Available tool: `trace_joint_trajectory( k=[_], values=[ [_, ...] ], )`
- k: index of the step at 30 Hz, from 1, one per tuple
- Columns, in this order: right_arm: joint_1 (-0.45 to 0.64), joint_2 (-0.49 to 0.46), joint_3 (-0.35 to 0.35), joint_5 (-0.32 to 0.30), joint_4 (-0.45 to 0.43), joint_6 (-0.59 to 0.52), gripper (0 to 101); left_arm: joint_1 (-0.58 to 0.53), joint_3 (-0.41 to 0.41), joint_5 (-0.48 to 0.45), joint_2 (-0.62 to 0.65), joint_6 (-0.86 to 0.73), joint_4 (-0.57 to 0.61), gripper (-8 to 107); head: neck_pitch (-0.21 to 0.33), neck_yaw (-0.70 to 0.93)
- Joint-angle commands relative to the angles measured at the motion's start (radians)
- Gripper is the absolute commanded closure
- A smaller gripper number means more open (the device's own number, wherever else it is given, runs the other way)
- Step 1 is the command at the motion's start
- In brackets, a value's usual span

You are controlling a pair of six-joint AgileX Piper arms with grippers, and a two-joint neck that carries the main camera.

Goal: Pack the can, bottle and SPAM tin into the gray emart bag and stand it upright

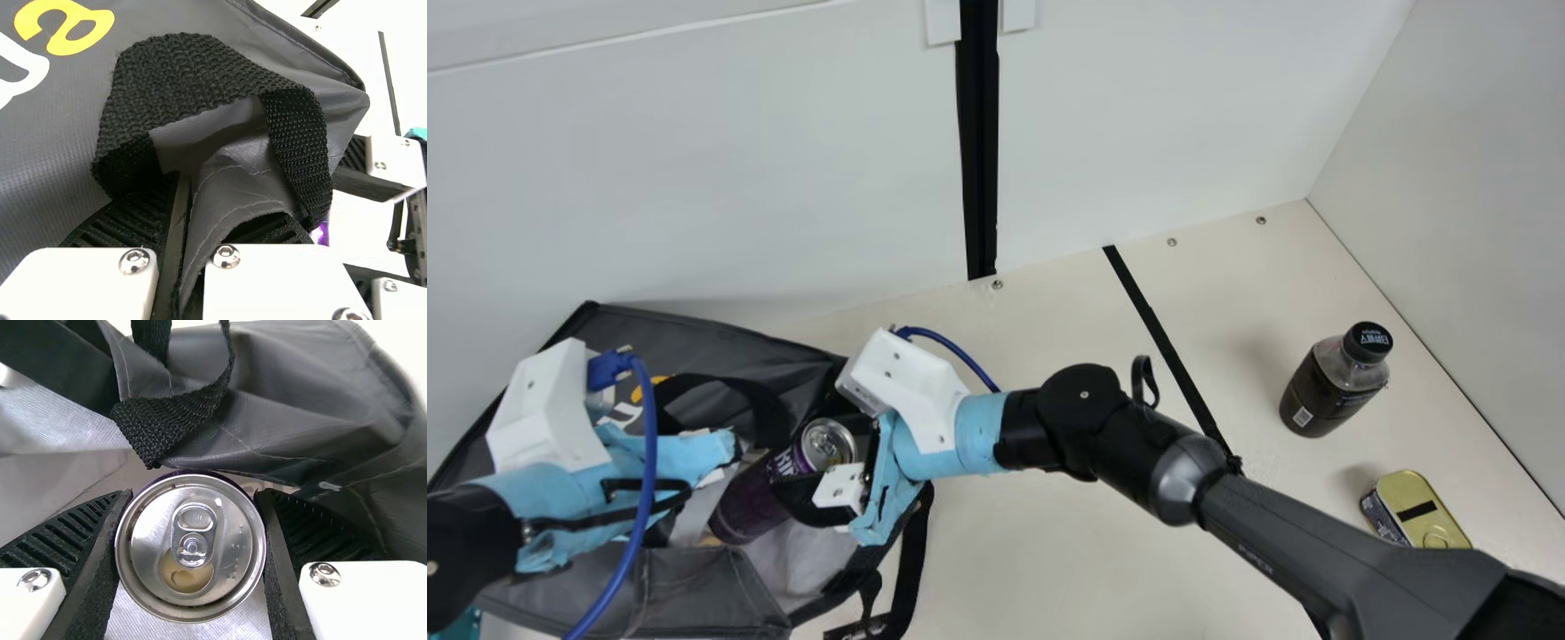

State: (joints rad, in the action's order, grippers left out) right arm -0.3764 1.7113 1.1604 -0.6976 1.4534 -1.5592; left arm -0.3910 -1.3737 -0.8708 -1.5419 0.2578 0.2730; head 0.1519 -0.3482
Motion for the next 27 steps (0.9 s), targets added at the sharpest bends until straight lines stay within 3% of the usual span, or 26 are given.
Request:
trace_joint_trajectory(
  k=[1, 5, 17, 27],
  values=[
    [-0.004, 0.013, 0.011, 0.004, -0.011, 0.007, 101, 0.000, 0.000, 0.000, 0.000, 0.000, 0.000, 107, 0.023, -0.001],
    [-0.015, 0.038, 0.037, 0.008, -0.032, 0.017, 101, 0.000, 0.000, 0.000, 0.000, 0.000, 0.000, 107, 0.023, -0.001],
    [-0.027, 0.071, 0.083, 0.003, -0.074, 0.051, 61, 0.000, 0.000, 0.000, 0.000, 0.000, 0.000, 107, 0.023, -0.001],
    [-0.014, 0.057, 0.061, -0.016, -0.097, 0.058, 28, 0.000, 0.000, 0.000, 0.000, 0.000, 0.000, 107, 0.023, -0.001]
  ],
)
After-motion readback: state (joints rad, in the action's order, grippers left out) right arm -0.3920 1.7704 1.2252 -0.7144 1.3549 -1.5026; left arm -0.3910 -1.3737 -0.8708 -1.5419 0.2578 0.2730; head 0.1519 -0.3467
